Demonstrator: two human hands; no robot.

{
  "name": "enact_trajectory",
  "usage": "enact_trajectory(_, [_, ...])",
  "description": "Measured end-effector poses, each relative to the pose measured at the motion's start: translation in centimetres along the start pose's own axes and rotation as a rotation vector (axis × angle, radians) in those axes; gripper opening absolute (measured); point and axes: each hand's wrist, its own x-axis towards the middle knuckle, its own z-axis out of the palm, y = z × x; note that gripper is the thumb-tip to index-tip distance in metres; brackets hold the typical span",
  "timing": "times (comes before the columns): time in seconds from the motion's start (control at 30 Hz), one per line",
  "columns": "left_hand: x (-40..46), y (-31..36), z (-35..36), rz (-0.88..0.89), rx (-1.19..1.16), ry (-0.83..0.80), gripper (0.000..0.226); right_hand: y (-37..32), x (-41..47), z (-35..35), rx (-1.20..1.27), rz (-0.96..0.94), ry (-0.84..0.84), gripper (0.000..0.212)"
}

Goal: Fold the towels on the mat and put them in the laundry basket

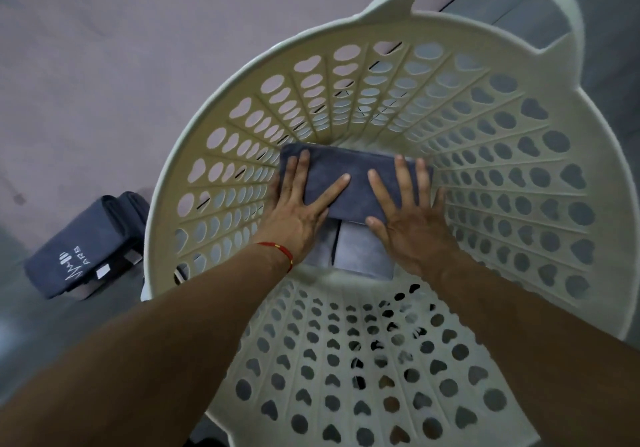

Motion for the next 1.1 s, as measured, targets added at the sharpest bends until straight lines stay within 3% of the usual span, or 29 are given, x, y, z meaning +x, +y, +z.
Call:
enact_trajectory(0.47, [-3.9, 1.8, -8.6, 0.055, -0.003, -0.092, 0.056, -5.0, -5.5, -9.0, 0.033, 0.131, 0.01, 0.074])
enact_trajectory(0.6, [-9.8, 2.7, -14.9, 0.139, -0.424, -0.034, 0.065, -10.8, -10.0, -14.5, 0.362, 0.185, 0.137, 0.066])
enact_trajectory(0.73, [-19.1, -0.4, -23.3, 0.135, -0.696, 0.213, 0.052, -20.4, -13.8, -22.8, 0.712, 0.207, 0.334, 0.05])
enact_trajectory(0.8, [-23.8, -4.0, -25.9, 0.008, -0.761, 0.328, 0.043, -26.1, -14.8, -26.5, 0.78, 0.159, 0.379, 0.037])
enact_trajectory(0.9, [-28.7, -11.3, -25.3, -0.316, -0.823, 0.422, 0.039, -33.9, -13.7, -28.1, 0.887, 0.066, 0.256, 0.029])
enact_trajectory(1.03, [-32.1, -21.8, -18.8, -0.729, -0.911, 0.361, 0.057, -41.5, -6.8, -22.1, 0.886, 0.009, -0.096, 0.031])
enact_trajectory(1.1, [-32.6, -25.9, -14.6, -0.866, -1.002, 0.361, 0.053, -43.8, -2.7, -16.7, 0.841, 0.015, -0.221, 0.032])
